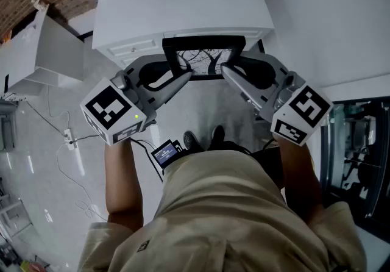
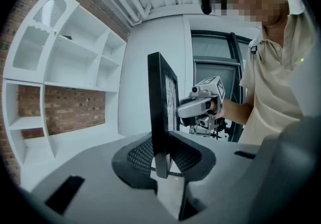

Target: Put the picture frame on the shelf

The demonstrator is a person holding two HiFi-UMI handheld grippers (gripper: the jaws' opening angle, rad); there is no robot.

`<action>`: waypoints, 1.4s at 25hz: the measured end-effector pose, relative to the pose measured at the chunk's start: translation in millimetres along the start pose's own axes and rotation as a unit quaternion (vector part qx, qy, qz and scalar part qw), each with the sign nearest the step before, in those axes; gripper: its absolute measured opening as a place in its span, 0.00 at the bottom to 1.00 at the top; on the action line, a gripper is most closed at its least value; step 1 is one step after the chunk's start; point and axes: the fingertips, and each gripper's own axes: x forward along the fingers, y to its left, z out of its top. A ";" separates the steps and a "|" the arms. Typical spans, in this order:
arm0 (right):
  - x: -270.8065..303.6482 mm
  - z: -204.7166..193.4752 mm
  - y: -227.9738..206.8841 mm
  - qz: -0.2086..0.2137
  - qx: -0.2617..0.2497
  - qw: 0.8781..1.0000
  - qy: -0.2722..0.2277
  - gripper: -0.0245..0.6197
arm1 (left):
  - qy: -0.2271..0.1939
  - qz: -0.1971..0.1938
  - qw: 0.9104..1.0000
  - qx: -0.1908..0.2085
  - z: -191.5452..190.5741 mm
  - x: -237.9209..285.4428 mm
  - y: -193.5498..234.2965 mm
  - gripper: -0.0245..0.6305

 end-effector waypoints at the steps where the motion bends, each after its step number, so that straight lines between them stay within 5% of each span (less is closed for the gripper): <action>1: -0.1 -0.6 2.5 0.004 0.002 1.000 0.003 0.15 | 0.000 0.003 1.000 -0.005 -1.3 -1.9 -2.2 0.16; 19: 2.0 -10.4 5.7 0.002 0.019 1.000 0.015 0.15 | -0.005 -0.004 0.999 -0.035 -14.0 -3.0 -4.2 0.16; 26: -13.1 -19.1 156.0 -0.046 0.056 0.997 0.000 0.15 | 0.027 -0.055 0.997 -0.036 -38.3 -111.2 -102.3 0.16; 35: -25.5 -15.1 56.6 -0.005 0.063 0.998 -0.010 0.15 | 0.047 -0.019 0.998 -0.048 -13.6 -30.5 -56.9 0.16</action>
